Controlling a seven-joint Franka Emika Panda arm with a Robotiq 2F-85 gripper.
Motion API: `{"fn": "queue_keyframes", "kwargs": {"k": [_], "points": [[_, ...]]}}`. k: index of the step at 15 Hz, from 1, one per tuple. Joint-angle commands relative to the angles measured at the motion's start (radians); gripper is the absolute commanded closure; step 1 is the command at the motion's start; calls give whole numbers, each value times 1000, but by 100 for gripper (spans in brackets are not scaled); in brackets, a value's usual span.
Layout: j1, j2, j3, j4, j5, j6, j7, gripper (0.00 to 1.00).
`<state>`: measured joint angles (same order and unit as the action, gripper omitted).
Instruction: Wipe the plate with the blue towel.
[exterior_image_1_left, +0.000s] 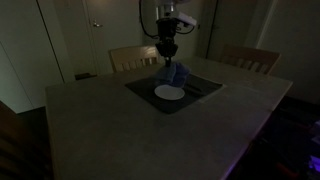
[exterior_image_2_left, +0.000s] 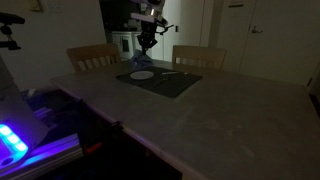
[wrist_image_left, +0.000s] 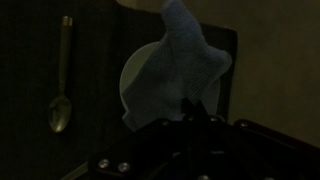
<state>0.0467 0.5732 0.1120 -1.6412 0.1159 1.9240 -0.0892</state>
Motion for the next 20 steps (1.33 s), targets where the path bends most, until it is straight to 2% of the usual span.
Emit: {"fn": "queue_keyframes", "kwargs": {"k": [1,8,14,20], "points": [[-2,-51,-9,-117,13,0,4,99],[-8,18,-28,-118,11,-82,25,99],[-26,128,-32,-27,30,-134,15,99],[-32,205,-25,75,50,-130,12,99]]}}
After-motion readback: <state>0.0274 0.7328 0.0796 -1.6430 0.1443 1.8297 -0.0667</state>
